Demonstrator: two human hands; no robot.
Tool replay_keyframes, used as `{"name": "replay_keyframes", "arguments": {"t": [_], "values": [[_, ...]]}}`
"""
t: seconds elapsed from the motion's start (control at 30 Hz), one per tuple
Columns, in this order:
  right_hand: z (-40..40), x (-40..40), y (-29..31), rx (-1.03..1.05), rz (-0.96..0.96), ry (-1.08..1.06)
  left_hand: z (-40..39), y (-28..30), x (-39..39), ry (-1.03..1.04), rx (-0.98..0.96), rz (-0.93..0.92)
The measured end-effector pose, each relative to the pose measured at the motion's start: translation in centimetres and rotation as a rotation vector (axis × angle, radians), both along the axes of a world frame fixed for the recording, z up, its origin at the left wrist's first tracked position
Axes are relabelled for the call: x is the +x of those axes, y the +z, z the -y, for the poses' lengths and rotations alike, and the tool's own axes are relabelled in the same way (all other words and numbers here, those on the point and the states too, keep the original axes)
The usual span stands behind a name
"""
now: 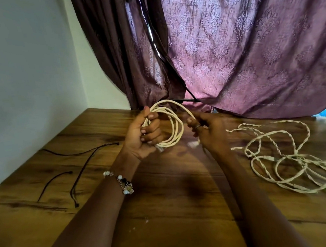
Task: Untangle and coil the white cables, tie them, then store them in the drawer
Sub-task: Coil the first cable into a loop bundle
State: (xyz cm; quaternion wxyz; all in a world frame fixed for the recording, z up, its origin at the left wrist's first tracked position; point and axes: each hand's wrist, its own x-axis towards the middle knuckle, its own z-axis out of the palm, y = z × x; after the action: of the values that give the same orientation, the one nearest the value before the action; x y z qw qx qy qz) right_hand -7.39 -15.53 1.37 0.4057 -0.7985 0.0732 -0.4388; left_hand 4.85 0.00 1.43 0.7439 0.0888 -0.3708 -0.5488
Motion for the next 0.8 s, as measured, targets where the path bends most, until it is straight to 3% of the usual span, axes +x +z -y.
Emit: {"name": "replay_keyframes", "arguments": {"t": [0.13,0.23,0.33,0.5,0.6,0.8], "values": [[-0.8,1.6,-1.1,0.09,-0.005,0.087,0.2,-0.3,0.1,0.092,0.001,-0.038],[-0.8,1.9,-1.7,0.065,0.016,-0.029,0.5,-0.2,-0.3,0.212,0.045,-0.056],[-1.3,1.3,-1.2,-0.068,0.03,-0.175,0.9,-0.1,-0.9,0.349,0.102,-0.103],[-1.0,0.1,0.3,-0.549,-0.148,0.064,0.5,0.2,0.1,0.497,0.076,-0.271],[-1.6,0.0,0.8,-0.811,-0.249,0.019,-0.1,0.3,0.9,0.541,0.061,-0.316],[-2.8,-0.9,2.1,-0.829,-0.015,-0.276,-0.2,0.4,1.0,0.563,0.19,-0.223]]}}
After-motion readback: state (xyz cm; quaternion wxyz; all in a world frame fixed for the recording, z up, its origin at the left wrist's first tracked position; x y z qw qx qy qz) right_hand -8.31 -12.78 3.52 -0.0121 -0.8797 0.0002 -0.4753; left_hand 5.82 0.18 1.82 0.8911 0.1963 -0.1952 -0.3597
